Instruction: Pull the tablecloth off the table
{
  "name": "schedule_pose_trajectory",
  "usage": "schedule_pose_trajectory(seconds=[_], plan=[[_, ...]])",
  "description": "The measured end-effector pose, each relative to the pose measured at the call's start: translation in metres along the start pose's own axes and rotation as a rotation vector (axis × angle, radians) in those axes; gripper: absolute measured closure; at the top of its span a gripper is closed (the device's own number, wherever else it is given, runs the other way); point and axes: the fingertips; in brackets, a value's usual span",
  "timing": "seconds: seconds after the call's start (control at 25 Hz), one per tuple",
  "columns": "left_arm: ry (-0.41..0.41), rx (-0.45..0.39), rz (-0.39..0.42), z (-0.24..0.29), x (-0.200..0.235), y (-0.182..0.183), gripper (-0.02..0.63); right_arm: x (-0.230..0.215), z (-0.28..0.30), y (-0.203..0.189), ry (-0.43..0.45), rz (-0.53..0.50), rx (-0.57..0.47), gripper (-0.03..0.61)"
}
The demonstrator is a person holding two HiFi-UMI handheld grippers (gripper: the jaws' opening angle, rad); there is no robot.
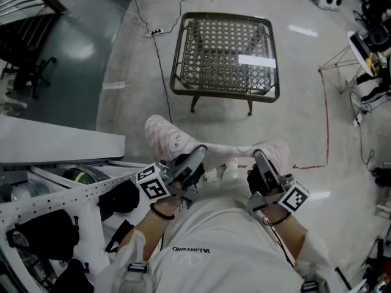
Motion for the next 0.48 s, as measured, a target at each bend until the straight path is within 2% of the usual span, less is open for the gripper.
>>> schedule_pose_trajectory(seconds=[0.48], plan=[[0.013, -0.002, 0.021, 0.0056, 0.0075, 0.0006, 0.612, -0.0107, 0.0069, 0.0029, -0.005, 0.015, 0.006, 0.566]])
Point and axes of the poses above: the fingertips, and each gripper's own axes: z forward along the fingers, x to its left, y out of its top, and after that the axes turned 11 degrees about -x, right-handed
